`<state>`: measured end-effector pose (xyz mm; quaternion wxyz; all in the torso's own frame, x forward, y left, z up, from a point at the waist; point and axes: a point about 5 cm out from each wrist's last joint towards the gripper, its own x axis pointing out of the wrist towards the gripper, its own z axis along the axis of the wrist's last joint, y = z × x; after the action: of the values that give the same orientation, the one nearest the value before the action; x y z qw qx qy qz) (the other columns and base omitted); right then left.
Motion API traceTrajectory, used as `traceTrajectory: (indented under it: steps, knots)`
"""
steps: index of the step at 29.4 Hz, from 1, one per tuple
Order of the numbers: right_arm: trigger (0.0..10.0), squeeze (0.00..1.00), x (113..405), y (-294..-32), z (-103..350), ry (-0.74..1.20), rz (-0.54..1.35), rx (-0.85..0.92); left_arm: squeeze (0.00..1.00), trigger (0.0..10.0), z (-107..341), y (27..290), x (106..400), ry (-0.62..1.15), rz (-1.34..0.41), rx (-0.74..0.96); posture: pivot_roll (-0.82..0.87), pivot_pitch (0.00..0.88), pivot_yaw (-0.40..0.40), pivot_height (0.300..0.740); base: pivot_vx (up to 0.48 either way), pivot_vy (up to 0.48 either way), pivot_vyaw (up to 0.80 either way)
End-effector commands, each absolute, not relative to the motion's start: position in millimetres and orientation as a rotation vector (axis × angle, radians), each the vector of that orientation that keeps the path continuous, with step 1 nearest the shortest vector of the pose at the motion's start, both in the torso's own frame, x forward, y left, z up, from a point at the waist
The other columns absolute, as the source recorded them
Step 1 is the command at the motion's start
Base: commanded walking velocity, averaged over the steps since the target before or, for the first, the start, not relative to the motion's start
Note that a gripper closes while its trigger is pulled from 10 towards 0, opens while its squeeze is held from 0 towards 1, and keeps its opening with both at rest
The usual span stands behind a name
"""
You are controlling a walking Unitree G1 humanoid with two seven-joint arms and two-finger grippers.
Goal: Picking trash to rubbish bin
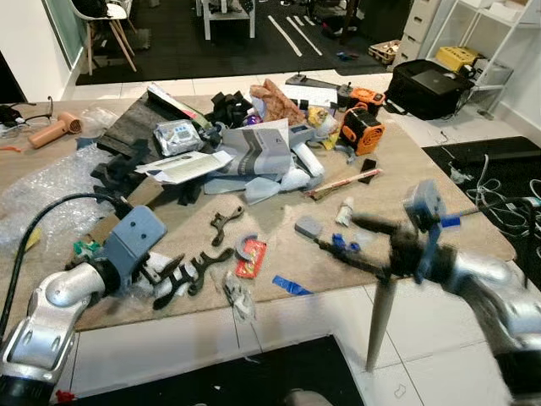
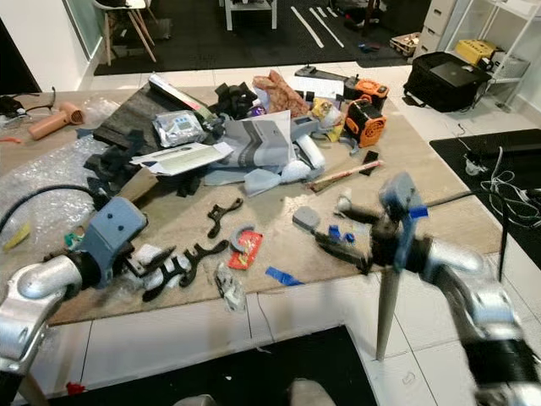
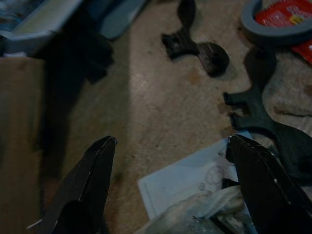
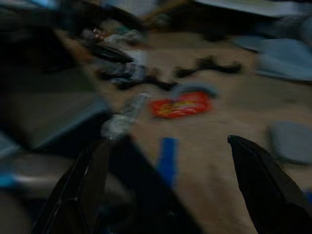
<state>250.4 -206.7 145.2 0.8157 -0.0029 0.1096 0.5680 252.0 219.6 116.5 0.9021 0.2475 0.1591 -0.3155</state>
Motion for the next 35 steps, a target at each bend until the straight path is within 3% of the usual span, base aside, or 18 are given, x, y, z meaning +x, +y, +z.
traceTrajectory:
  steps: [1,9,18,31,32,34,35]
  knots:
    - [10.0,0.00,241.3,-196.3,158.0,0.222,1.330,0.021,0.00,10.0,116.9,224.0,248.3,0.374,-0.668,0.552,-0.08,0.000,-0.032,0.740,0.000,0.000,0.00]
    - [10.0,0.00,233.9,-194.3,163.2,0.250,1.387,-0.012,0.00,10.0,112.3,223.7,244.4,0.413,-0.685,0.548,-0.08,0.000,-0.028,0.740,0.000,0.000,0.00]
    - [10.0,0.00,235.5,-202.5,147.0,0.363,1.310,-0.109,0.00,10.0,107.5,214.0,235.2,0.459,-0.742,0.350,-0.08,0.000,-0.028,0.740,0.000,0.000,0.00]
    - [10.0,0.00,235.7,-205.1,140.6,0.393,1.288,-0.140,0.00,10.0,98.6,206.4,228.1,0.512,-0.789,0.291,-0.08,0.000,-0.027,0.740,0.000,0.000,0.00]
    - [10.0,0.00,235.6,-204.9,140.5,0.396,1.287,-0.143,0.00,9.3,97.2,205.8,227.1,0.520,-0.793,0.286,-0.08,0.000,-0.027,0.740,0.000,0.000,0.00]
    - [10.0,0.00,235.5,-204.8,140.4,0.398,1.286,-0.144,0.00,9.3,96.2,205.4,226.4,0.525,-0.796,0.283,-0.08,0.000,-0.027,0.740,0.000,0.000,0.00]
    - [10.0,0.00,235.5,-204.4,140.6,0.399,1.285,-0.147,0.00,1.4,95.5,205.0,225.8,0.530,-0.799,0.281,-0.08,0.000,-0.027,0.740,0.000,0.000,0.00]
